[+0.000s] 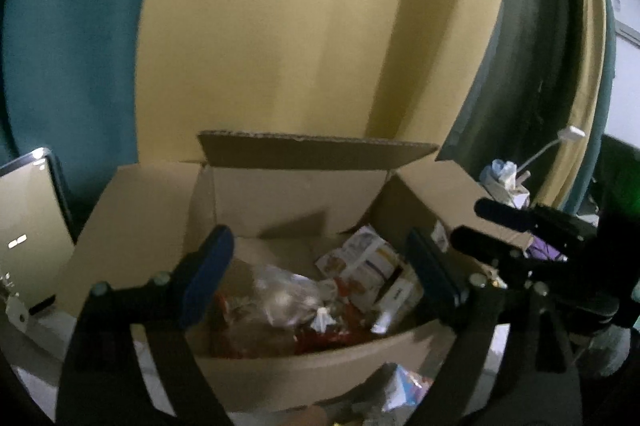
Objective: Organize snacks
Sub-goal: 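Carry both packages into the cardboard box and open both tools, then grasp the black snack bag with the left tool while the right tool grasps the blue-and-white bread pack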
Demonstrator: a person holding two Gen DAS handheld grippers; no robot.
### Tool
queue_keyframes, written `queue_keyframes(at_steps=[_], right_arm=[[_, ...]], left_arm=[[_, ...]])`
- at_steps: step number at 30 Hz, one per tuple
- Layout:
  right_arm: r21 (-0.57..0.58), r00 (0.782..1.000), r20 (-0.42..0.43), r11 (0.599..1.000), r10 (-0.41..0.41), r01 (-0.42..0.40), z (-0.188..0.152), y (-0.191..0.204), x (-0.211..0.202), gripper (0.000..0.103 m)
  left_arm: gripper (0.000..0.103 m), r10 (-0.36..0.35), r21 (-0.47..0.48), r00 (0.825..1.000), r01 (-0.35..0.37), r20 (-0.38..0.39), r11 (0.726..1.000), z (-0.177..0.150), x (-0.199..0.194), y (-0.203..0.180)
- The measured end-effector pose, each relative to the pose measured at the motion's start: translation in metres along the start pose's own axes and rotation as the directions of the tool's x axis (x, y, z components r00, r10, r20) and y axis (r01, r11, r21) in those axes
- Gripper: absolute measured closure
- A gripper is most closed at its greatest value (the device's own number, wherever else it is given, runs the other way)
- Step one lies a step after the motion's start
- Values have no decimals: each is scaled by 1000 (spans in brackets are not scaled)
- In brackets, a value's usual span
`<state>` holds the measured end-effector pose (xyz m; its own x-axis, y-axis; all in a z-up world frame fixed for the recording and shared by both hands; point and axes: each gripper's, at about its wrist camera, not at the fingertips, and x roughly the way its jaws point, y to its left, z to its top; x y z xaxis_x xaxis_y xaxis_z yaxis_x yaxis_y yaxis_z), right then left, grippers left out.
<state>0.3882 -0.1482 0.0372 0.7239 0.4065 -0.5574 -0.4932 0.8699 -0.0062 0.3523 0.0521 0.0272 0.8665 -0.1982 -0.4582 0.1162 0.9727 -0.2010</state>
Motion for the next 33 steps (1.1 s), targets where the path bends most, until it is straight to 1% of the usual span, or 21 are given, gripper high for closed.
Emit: queue_keyframes(at_steps=[5,11,16,17,22,27,33], right_arm=[[11,1000,-9,1000,-4,4,-7,5,-9,46],[14,1000,-12,1000,-4,4,-17,14,-31,45],[11,1000,-11,1000,-3,4,-26,21,-55,45],[3,1000,0,1000,2,-2,-29,21,-60,45],[14,1000,-7,1000,-5,5,-46,25,-83,44],[25,1000,-11,1000,-13,13,-65,29,-106,44],[43,1000,-18,999,-18,19,-88,33,-130,44]], left_arm=[[14,-6,-12,1000,6,-6,1000,-7,-20,0],[14,-23,-21,1000,23,-1,1000,-19,-49,-6],[14,-46,-10,999,46,-7,999,-34,-73,-17],[14,-51,-11,999,51,-8,999,-38,-77,-19],[14,-71,-15,997,71,-16,997,-60,-99,-33],[14,-98,-27,994,97,-50,995,-85,-115,-47],[14,-127,-47,986,122,-108,991,-116,-123,-64]])
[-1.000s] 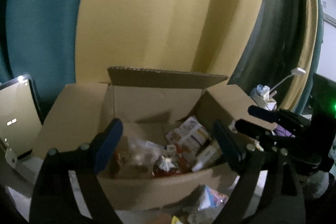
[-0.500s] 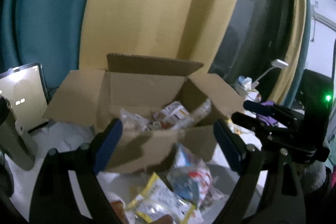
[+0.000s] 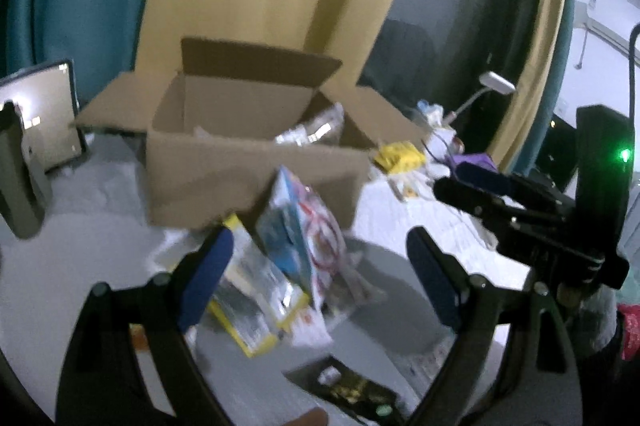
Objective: Organize snacks
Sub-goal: 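Grasp the black snack bag with the left tool while the right tool grasps the blue-and-white bread pack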
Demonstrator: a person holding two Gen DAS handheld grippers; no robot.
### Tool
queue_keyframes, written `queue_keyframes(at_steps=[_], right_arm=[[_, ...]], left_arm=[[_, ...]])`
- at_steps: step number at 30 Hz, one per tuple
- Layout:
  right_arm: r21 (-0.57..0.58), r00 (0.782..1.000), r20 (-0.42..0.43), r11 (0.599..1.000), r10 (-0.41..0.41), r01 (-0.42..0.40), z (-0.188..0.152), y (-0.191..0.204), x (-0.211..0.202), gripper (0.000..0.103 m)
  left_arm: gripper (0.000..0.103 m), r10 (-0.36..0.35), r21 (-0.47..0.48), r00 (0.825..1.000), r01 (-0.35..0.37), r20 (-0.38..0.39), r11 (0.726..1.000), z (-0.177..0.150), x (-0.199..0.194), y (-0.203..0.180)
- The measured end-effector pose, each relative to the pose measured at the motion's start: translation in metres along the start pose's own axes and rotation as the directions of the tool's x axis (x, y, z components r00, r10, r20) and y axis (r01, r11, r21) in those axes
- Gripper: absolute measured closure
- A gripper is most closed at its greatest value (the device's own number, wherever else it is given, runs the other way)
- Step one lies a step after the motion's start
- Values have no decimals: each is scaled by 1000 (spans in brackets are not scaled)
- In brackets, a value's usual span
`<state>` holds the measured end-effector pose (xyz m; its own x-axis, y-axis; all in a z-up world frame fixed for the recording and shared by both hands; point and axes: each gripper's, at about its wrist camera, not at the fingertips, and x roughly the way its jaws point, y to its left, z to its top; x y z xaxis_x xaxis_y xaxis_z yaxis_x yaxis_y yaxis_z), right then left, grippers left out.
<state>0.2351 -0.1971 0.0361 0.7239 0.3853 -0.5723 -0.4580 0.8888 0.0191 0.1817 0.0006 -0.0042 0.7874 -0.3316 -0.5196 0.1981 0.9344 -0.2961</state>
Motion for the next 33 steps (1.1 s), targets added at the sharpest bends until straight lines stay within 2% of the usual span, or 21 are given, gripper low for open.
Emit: queue_keyframes(at_steps=[4,6,12,25,33], right_arm=[[20,1000,-16,1000,-5,5,-18,0,-12,41],[22,1000,-24,1000,-7,8,-28,0,-17,31],[39,999,-48,999,-18,20,-58,-4,-32,23],[130,983,-186,991,-2,27,-132,-12,-36,20],[167,969,-244,986,34,8,-158,-13,-37,20]], left_arm=[[14,-6,-24,1000,5,-29,1000,-18,-3,-6],[14,-6,-35,999,4,-47,999,-27,-3,-8],[14,-8,-61,994,1,-108,998,-54,0,-13],[14,-14,-20,966,9,-259,1000,-102,23,-35],[14,-3,-6,941,1,-337,1000,-121,32,-43]])
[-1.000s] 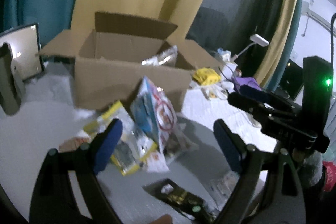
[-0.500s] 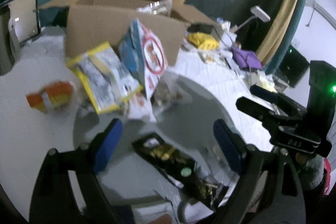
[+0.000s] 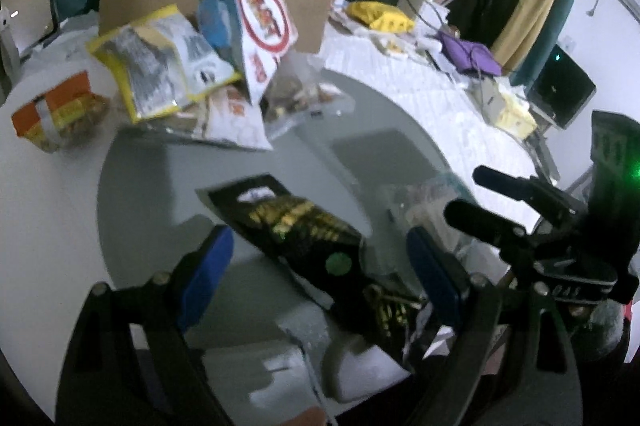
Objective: Organize snacks
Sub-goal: 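Grasp the black snack bag with the left tool while the right tool grasps the blue-and-white bread pack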
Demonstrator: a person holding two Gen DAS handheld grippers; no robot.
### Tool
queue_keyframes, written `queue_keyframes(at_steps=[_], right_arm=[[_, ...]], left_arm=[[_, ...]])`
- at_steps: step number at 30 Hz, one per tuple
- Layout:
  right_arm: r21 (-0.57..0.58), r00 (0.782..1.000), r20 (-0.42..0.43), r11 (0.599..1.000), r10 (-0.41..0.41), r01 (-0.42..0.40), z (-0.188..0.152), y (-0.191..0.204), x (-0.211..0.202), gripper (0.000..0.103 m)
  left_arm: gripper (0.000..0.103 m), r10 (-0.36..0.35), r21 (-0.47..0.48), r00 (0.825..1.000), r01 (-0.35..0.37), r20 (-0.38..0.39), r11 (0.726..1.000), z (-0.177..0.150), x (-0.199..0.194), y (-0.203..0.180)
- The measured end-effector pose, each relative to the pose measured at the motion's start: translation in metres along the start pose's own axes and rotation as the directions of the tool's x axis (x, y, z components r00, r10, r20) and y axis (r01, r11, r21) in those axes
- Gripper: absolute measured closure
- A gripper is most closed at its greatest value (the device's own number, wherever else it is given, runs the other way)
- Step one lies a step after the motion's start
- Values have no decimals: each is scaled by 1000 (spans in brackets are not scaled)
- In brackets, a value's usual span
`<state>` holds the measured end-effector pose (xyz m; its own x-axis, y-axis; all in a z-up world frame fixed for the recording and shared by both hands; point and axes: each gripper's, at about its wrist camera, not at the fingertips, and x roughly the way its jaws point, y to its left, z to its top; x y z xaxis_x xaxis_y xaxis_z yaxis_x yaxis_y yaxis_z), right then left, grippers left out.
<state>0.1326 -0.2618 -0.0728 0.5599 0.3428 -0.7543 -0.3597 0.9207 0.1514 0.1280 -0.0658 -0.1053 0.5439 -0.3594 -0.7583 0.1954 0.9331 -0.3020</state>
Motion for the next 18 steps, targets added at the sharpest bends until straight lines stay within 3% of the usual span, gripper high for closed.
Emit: queue_keyframes(at_steps=[4,6,15,17,18], right_arm=[[1,999,-40,1000,19,-19,-10,3,10,19],[-2,999,-33,1000,24,-24,-13,6,12,13],[-39,1000,-9,999,5,-6,-16,7,23,13],[-51,1000,-2,999,-8,8,-16,9,26,13],[-56,1000,-1,998,-12,11,-16,10,27,13]], left_arm=[[14,20,8,999,-19,-43,1000,-4,11,0],[14,41,22,998,-41,-39,999,-4,12,-1],[16,65,73,997,-63,-34,995,-5,15,-1],[25,75,83,997,-72,-32,994,-5,15,-1],[35,84,88,996,-81,-29,993,-4,15,-1]])
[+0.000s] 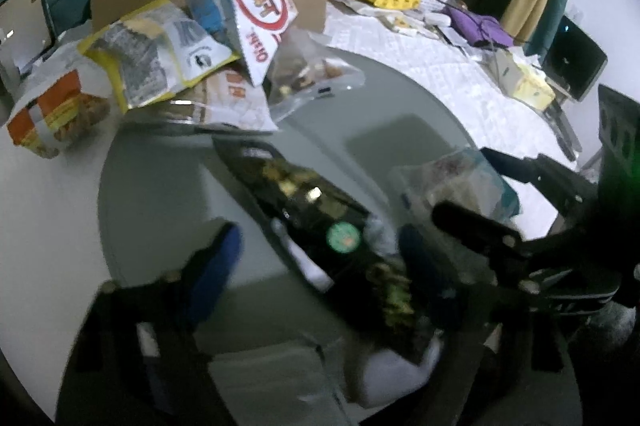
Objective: Organize snacks
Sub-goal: 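Grasp the black snack bag with the left tool while the right tool grasps the blue-and-white bread pack, then carry both packages into the cardboard box and open both tools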
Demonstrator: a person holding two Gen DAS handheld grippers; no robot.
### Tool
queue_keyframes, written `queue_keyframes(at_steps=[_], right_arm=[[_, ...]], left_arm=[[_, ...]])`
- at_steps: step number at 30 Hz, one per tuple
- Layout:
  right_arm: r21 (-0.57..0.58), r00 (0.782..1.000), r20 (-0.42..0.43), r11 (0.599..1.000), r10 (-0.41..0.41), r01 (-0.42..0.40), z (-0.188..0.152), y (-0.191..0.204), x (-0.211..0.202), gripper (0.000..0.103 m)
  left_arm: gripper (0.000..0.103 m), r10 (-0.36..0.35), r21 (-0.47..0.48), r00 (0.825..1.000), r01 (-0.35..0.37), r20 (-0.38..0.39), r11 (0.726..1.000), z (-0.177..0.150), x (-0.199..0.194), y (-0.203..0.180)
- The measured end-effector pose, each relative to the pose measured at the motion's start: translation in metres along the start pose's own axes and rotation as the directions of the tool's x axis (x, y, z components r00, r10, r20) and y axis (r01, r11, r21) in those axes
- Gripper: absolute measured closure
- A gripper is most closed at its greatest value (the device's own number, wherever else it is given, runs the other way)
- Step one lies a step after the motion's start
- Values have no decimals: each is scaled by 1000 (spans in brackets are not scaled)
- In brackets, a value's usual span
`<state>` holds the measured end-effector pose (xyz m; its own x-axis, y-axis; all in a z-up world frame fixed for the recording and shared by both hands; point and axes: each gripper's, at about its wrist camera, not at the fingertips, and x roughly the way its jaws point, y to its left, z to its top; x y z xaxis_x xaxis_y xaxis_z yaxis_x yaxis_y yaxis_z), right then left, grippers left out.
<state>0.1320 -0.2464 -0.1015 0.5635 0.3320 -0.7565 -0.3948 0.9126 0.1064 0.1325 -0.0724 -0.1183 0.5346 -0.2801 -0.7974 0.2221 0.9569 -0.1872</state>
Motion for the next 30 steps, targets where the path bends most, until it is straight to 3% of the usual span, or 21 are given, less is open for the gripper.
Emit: queue_keyframes(at_steps=[1,10,19,30], right_arm=[[-12,1000,1,1000,-3,3,0,2,1,13],[-28,999,2,999,33,-33,2,1,-5,32],[-6,995,31,996,91,-91,16,4,-21,35],[-23,990,114,997,81,-79,60,2,-33,35]], left_arm=[[43,-4,-1,1000,4,-1,1000,1,0,0],[60,-41,31,999,41,6,999,0,-6,-4],[61,-97,85,992,90,78,992,9,-29,-14],[61,-81,79,984,69,161,995,31,-52,5]])
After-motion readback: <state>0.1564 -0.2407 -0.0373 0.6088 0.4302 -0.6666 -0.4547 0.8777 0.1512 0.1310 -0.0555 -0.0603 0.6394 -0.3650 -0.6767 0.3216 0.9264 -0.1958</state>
